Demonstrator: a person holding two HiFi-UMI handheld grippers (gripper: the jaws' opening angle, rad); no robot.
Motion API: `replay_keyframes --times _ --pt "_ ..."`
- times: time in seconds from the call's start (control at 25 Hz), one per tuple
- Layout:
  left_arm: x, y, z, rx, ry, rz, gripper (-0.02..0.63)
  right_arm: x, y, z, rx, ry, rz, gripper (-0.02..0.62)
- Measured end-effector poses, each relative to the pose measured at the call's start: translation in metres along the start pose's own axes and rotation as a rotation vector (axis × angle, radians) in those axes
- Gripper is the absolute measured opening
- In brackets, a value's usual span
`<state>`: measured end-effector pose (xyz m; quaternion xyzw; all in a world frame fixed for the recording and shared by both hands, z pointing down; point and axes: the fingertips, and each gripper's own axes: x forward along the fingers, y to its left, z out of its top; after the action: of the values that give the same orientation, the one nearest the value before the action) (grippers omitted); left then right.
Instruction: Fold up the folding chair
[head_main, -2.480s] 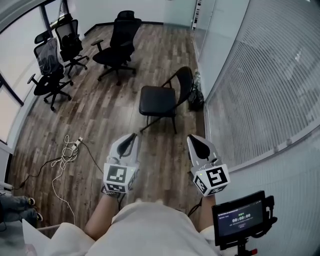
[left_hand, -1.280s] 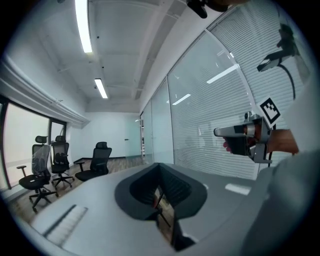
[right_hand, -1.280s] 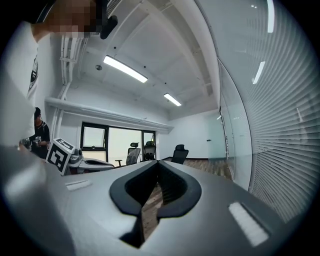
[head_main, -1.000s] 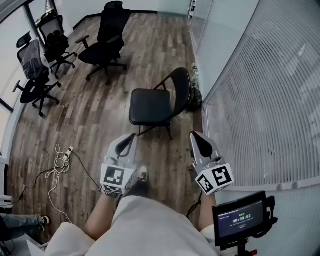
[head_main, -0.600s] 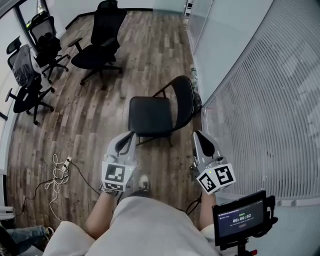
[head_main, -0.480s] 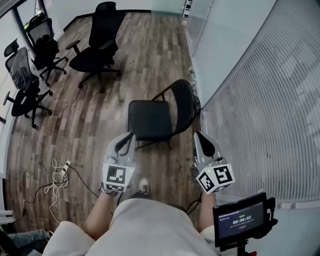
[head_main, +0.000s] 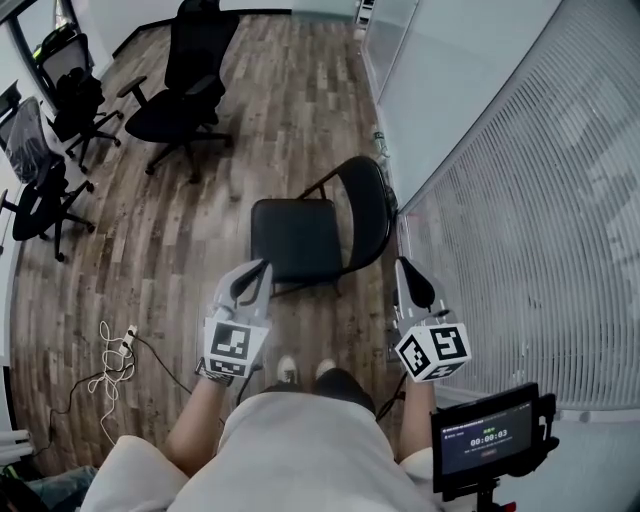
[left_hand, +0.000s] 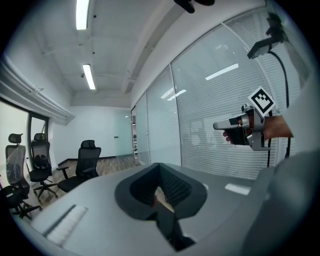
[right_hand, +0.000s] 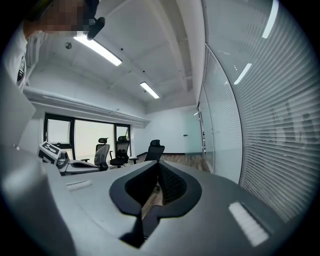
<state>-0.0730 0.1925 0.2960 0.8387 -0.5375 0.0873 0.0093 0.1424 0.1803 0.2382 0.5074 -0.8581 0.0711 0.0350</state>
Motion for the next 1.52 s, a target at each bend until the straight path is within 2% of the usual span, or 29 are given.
replay_keyframes --times 0.28,0.4,0.56,0.64,0.76,1.04,1.2,1.32,1.52 --pt "0.012 0.014 -0.013 -0.043 0.042 0.003 0.000 0.022 -0.009 -0.009 -0.008 0.069 0.008 0.022" --pt "0.021 0.022 -0.023 -0.105 0.076 -0.018 0.000 0.036 -0.015 -0.005 -0.005 0.079 0.011 0.052" --pt "0.049 0.028 -0.037 -0.127 0.135 -0.022 0.000 0.061 -0.042 -0.008 0.029 0.085 0.011 0.081" --pt "0.070 0.032 -0.044 -0.141 0.147 -0.021 0.051 0.080 -0.063 -0.015 0.052 0.097 0.014 0.091" --pt "0.079 0.038 -0.048 -0.158 0.161 -0.001 0.051 0.092 -0.077 -0.019 0.077 0.129 0.009 0.106" --pt "0.095 0.057 -0.071 -0.185 0.217 0.033 0.056 0.115 -0.101 -0.046 0.136 0.249 -0.026 0.160" --pt "0.130 0.061 -0.097 -0.237 0.293 0.013 0.138 0.140 -0.139 -0.071 0.175 0.341 -0.039 0.175" --pt "0.151 0.073 -0.114 -0.258 0.331 0.032 0.152 0.159 -0.164 -0.091 0.198 0.411 -0.047 0.178" --pt "0.178 0.085 -0.164 -0.315 0.404 0.067 0.172 0.171 -0.194 -0.125 0.233 0.505 -0.063 0.183"
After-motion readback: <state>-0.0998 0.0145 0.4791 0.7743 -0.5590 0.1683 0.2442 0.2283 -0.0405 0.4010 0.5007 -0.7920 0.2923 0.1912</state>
